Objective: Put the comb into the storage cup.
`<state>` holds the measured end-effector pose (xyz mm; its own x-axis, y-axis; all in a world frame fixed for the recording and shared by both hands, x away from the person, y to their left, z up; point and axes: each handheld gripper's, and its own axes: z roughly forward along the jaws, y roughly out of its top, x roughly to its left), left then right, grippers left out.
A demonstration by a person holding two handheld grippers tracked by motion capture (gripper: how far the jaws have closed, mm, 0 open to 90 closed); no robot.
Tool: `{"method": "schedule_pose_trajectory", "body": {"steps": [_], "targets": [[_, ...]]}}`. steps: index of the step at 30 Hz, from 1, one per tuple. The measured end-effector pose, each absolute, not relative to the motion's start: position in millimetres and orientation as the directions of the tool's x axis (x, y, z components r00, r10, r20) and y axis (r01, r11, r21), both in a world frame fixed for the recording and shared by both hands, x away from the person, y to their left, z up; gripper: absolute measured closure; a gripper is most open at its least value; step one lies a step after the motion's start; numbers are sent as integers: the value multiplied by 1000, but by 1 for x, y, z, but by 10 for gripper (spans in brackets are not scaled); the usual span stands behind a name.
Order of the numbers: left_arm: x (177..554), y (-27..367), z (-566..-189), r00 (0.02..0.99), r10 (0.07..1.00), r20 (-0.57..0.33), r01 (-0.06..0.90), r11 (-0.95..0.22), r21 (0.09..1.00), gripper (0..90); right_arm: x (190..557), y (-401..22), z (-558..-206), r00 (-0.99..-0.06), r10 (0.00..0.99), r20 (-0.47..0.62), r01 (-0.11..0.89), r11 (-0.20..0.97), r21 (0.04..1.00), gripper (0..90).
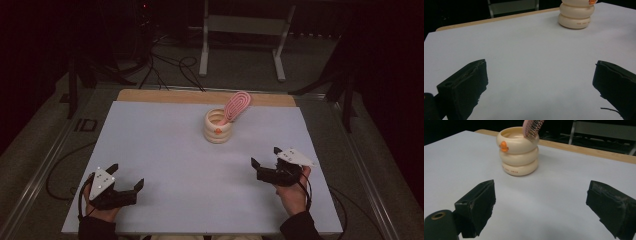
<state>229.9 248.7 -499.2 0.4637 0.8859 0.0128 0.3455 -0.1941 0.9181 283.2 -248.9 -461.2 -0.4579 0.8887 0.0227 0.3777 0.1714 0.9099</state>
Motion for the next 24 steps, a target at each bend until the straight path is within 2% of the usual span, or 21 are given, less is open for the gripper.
{"method": "schedule_pose_trajectory", "body": {"steps": [11,24], "targets": [[229,249,-498,460,888,12,337,-187,923,7,254,-260,-473,-481,877,16,317,156,936,88],[228,249,-495,470,883,17,319,-187,929,7,245,-265,-484,-469,883,0,303,161,939,88]]}}
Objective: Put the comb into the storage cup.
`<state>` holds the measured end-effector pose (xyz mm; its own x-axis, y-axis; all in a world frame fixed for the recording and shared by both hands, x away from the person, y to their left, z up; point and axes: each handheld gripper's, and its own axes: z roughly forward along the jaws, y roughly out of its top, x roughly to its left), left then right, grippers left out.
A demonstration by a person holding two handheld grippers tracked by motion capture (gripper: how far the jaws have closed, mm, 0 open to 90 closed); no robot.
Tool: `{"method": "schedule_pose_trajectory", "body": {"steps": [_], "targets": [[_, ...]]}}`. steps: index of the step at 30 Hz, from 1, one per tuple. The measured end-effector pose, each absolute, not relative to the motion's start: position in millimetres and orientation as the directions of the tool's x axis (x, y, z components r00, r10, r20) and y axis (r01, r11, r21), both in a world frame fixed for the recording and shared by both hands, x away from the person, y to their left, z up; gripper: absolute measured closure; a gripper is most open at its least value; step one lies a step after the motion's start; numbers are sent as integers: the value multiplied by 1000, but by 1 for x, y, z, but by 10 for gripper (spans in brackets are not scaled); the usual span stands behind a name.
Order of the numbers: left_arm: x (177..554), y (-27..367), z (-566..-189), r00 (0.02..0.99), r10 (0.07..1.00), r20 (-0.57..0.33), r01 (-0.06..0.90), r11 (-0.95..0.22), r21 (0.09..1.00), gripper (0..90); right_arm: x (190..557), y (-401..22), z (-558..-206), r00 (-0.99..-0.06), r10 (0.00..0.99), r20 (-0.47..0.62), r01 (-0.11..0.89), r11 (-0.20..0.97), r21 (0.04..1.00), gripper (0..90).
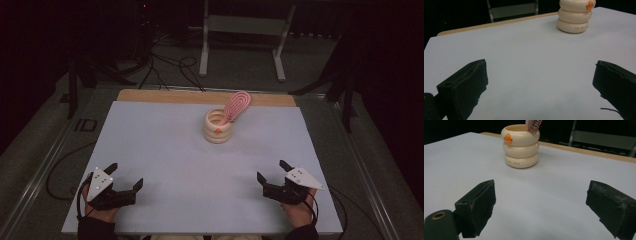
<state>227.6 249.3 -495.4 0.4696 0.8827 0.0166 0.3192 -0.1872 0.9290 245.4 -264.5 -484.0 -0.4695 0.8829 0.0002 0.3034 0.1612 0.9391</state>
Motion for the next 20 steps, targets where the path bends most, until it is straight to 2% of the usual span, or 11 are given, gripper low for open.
{"method": "schedule_pose_trajectory", "body": {"steps": [20], "targets": [[227,248,-495,477,879,20,309,-189,932,6,240,-277,-486,-449,894,-11,277,150,949,88]]}}
